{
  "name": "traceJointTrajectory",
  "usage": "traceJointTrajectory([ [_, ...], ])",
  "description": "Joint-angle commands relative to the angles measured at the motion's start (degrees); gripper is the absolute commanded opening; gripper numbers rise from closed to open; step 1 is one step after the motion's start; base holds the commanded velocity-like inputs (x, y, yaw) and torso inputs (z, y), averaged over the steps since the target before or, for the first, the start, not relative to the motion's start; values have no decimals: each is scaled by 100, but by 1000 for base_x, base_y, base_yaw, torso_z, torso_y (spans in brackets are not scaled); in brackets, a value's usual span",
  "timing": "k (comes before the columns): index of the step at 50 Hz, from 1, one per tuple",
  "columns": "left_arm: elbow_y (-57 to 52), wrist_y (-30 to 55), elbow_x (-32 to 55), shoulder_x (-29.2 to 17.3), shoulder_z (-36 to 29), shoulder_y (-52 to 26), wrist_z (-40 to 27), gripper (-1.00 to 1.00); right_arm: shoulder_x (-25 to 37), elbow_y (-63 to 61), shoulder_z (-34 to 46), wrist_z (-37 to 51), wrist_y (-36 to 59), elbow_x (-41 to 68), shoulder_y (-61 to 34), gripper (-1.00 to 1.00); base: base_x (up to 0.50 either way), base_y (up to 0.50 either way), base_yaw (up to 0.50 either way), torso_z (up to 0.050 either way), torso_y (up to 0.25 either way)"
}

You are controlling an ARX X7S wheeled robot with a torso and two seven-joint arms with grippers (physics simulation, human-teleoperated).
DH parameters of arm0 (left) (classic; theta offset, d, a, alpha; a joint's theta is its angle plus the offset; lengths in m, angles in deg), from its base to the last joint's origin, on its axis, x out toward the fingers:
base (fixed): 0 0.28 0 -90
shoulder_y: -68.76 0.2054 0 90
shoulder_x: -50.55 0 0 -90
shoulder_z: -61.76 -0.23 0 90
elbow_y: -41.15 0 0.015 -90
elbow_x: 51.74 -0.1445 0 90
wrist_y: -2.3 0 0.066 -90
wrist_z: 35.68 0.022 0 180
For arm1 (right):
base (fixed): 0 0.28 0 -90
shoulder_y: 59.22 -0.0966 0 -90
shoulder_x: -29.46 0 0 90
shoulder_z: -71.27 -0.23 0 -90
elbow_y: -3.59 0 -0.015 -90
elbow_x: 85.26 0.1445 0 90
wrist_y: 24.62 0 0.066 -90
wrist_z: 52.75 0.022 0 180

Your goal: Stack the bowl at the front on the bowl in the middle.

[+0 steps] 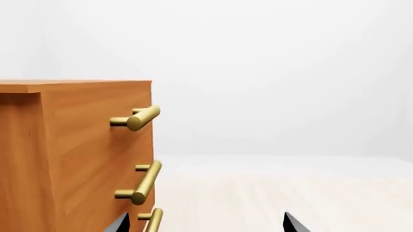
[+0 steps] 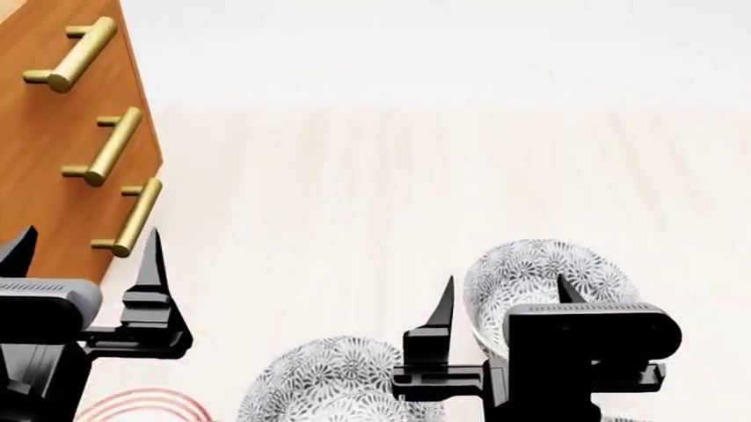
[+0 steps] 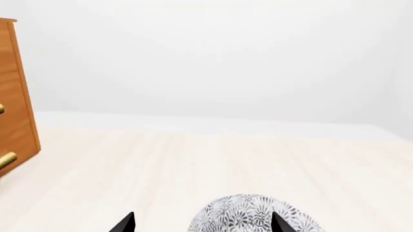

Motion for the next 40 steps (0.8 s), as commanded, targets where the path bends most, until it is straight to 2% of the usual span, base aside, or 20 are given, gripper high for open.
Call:
traceJointTrajectory([
  [1, 53, -76, 41, -53, -24, 54, -39, 100, -45, 119, -64, 78, -90, 70, 54, 100, 0, 0, 0, 0, 0],
  [14, -59, 45, 148, -141, 4, 60, -78, 100, -86, 32, -56, 272, 45, 82, 38, 100, 0, 0, 0, 0, 0],
  [18, -220, 171, 197, -191, 26, 60, -100, 100, -88, -275, -142, 366, 428, 200, -85, 100, 0, 0, 0, 0, 0],
  [28, -348, 397, 309, -262, 92, -47, -140, 100, 31, -199, -987, 676, 2027, 587, -1544, 100, 0, 0, 0, 0, 0],
  [36, -293, 369, 337, -290, 82, -59, -143, 100, 41, 321, -1562, 661, 2594, 874, -2190, 100, 0, 0, 0, 0, 0],
  [40, -160, 281, 306, -280, 32, -83, -146, 100, 177, 644, -1605, 690, 2599, 797, -2342, 100, 0, 0, 0, 0, 0],
])
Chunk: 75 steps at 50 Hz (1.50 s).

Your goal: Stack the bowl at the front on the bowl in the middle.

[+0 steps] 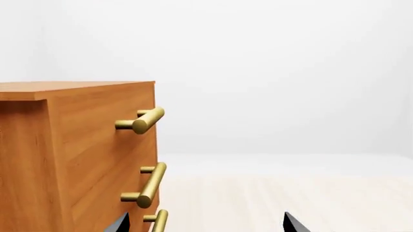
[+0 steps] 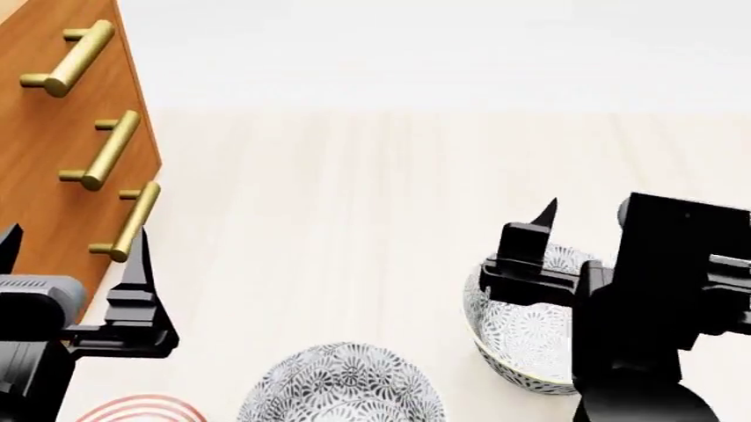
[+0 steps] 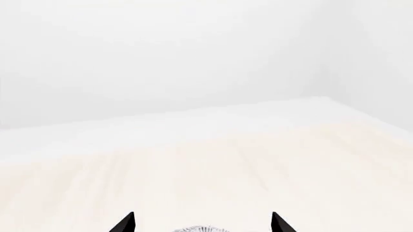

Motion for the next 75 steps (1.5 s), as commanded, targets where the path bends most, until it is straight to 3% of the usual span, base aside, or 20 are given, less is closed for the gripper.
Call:
traceJointTrajectory([
  [1, 93, -36, 10, -27, -52, -33, -25, 100, 145, 580, -546, 73, 642, 194, -752, 100, 0, 0, 0, 0, 0],
  [25, 28, -11, 68, -83, -159, -78, -90, 100, 319, 1888, -1100, 56, 1213, 403, -1611, 100, 0, 0, 0, 0, 0],
  [32, 95, -86, 71, -99, -188, -66, -88, 100, 262, 2364, -1403, -28, 1001, 489, -1678, 100, 0, 0, 0, 0, 0],
  [35, 267, -214, 63, -149, -219, -63, 0, 100, 343, 3823, -1515, -220, 561, 381, -1840, 100, 0, 0, 0, 0, 0],
  [75, 396, -352, 101, -263, -315, -63, -64, 100, 394, 5149, -1363, -444, -31, 280, -1901, 100, 0, 0, 0, 0, 0],
])
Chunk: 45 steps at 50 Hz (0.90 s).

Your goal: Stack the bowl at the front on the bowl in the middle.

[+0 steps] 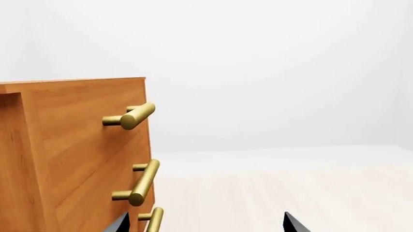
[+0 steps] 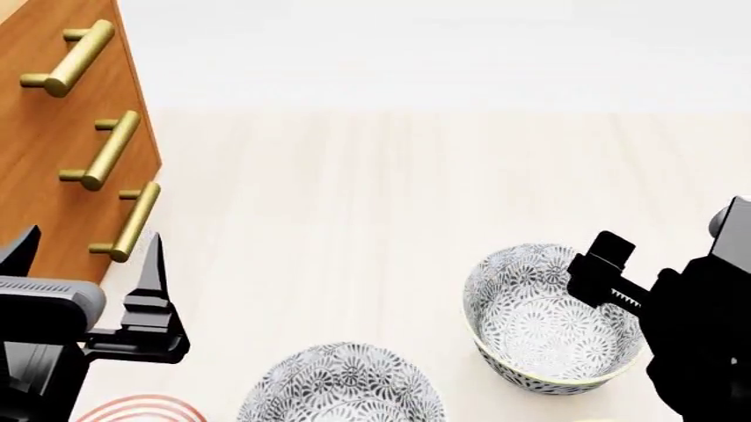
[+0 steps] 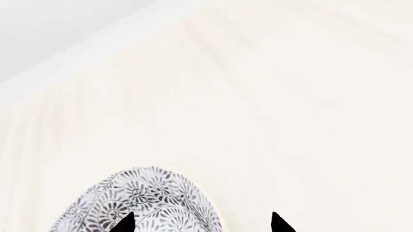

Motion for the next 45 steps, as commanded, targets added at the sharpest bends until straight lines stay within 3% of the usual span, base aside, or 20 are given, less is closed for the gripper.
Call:
traceJointTrajectory([
  [1, 8, -13, 20, -32, -20, 1, -24, 100, 4, 349, 33, -47, -131, -20, -28, 100, 0, 0, 0, 0, 0],
  [45, 7, -44, 109, -129, -81, -9, -120, 100, 109, 1950, 171, -347, -449, -92, -234, 100, 0, 0, 0, 0, 0],
])
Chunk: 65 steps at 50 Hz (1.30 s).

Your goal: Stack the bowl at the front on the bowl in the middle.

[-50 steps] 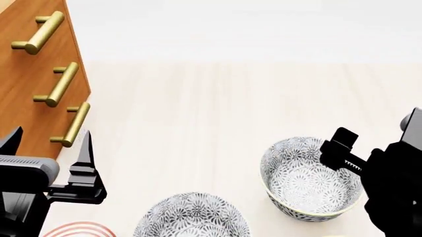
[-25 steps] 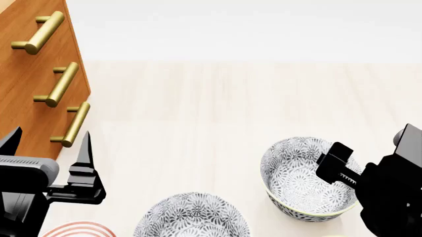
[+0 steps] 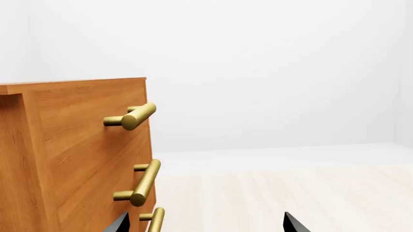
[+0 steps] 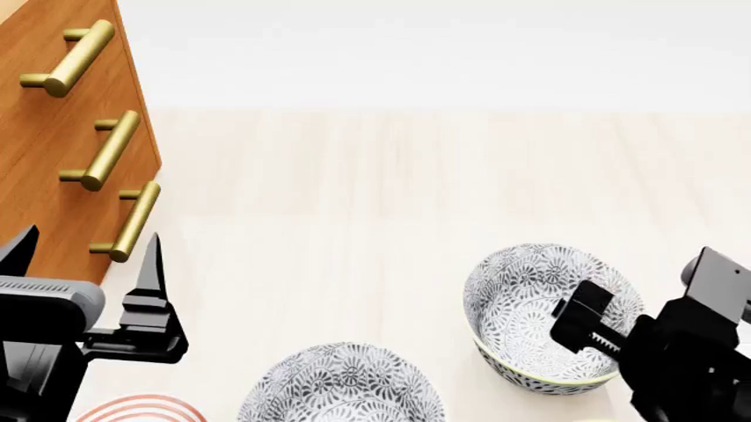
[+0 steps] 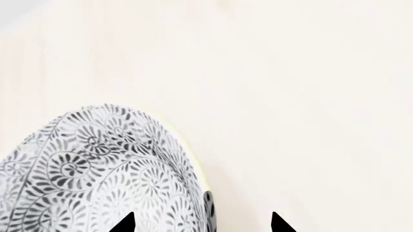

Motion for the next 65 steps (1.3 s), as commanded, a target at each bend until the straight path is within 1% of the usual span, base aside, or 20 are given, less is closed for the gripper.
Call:
traceJointTrajectory([
  [1, -8, -13, 19, -25, -21, 10, -26, 100, 18, 280, 96, -106, -75, -27, -39, 100, 0, 0, 0, 0, 0],
  [12, -17, -3, 36, -52, -42, 4, -53, 100, 19, 491, 156, -170, -240, -60, -77, 100, 0, 0, 0, 0, 0],
  [13, -17, -9, 33, -55, -46, 7, -55, 100, 12, 408, 144, -143, -214, -51, -50, -100, 0, 0, 0, 0, 0],
  [19, 15, -31, 36, -61, -64, -4, -65, 100, 10, 277, 149, -114, -169, -40, -8, -100, 0, 0, 0, 0, 0],
  [27, 56, -70, 17, -74, -108, -4, -74, 100, 24, 492, 194, -165, -292, -69, -80, -100, 1, 0, 0, 0, 0],
  [33, 37, -55, 38, -89, -113, -8, -91, 100, 10, 116, 152, -43, -34, -8, -26, -100, 0, 0, 0, 0, 0],
  [41, 73, -64, 47, -101, -133, -30, -107, 100, -38, -1360, -23, 301, 963, 281, 46, -100, 0, 0, 0, 0, 0],
  [45, 70, -56, 55, -101, -147, -34, -122, 100, -48, -1845, -161, 423, 1387, 437, 36, -100, 0, 0, 0, 0, 0],
  [52, 75, -39, 61, -112, -165, -47, -148, 100, -88, -2416, -322, 542, 1953, 671, -22, -100, 0, 0, 0, 0, 0],
  [62, 13, 22, 100, -128, -166, -81, -194, 100, -190, -3396, -574, 809, 3009, 1061, -148, -100, 0, 0, 0, 0, 0],
  [64, 21, 13, 94, -129, -179, -88, -198, 100, -228, -3663, -654, 968, 3325, 1227, -227, -100, 0, 0, 0, 0, 0],
  [65, 45, -5, 89, -127, -183, -94, -199, 100, -153, -3669, -605, 1289, 3349, 1623, -236, -100, 0, 0, 0, 0, 0],
])
